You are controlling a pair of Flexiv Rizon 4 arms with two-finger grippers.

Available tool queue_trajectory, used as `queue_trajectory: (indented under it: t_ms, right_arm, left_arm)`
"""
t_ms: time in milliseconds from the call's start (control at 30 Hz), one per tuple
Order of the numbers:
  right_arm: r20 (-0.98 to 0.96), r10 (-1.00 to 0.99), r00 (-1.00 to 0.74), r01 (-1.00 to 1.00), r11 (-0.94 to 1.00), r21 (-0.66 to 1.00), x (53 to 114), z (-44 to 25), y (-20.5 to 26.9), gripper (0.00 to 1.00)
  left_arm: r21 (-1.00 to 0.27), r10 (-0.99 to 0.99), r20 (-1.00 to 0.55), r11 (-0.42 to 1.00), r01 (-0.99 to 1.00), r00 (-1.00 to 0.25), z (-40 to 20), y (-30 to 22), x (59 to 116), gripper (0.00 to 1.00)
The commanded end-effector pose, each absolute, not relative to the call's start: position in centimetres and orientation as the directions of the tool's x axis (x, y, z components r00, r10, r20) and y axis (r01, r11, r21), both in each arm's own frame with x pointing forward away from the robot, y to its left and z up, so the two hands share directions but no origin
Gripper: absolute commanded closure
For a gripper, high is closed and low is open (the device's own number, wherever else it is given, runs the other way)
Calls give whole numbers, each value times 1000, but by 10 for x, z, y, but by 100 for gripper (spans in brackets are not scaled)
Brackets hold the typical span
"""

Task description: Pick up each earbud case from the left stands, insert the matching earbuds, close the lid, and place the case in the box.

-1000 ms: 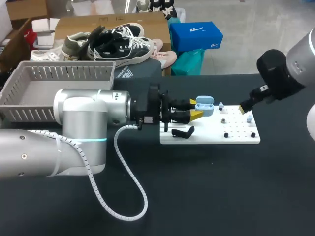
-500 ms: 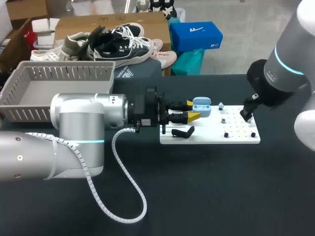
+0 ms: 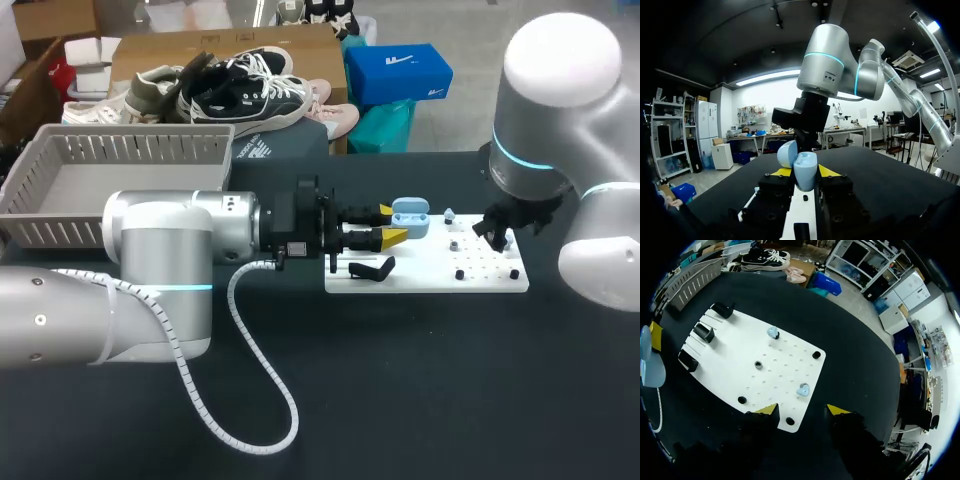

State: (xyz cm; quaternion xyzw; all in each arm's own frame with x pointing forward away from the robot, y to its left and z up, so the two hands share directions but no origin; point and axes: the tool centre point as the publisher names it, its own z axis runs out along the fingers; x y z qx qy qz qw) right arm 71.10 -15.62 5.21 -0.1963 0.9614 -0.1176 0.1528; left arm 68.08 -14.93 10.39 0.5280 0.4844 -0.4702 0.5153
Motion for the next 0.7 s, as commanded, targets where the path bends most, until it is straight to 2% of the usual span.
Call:
queue_trajectory:
  t_ms: [33, 200, 700]
  right_arm:
    - [-237, -401, -885, -323, 895, -309, 719, 42, -156, 45]
    - [-220, -391, -894, -321, 900, -295, 722, 32, -158, 50]
    - [-198, -386, -901, -328, 904, -274, 734, 20, -158, 54]
  left_arm:
    - [90, 27, -996, 7, 996, 90, 104, -149, 679, 100]
    - [90, 27, -996, 7, 996, 90, 104, -149, 679, 100]
    - [90, 27, -996, 7, 996, 90, 104, -149, 679, 100]
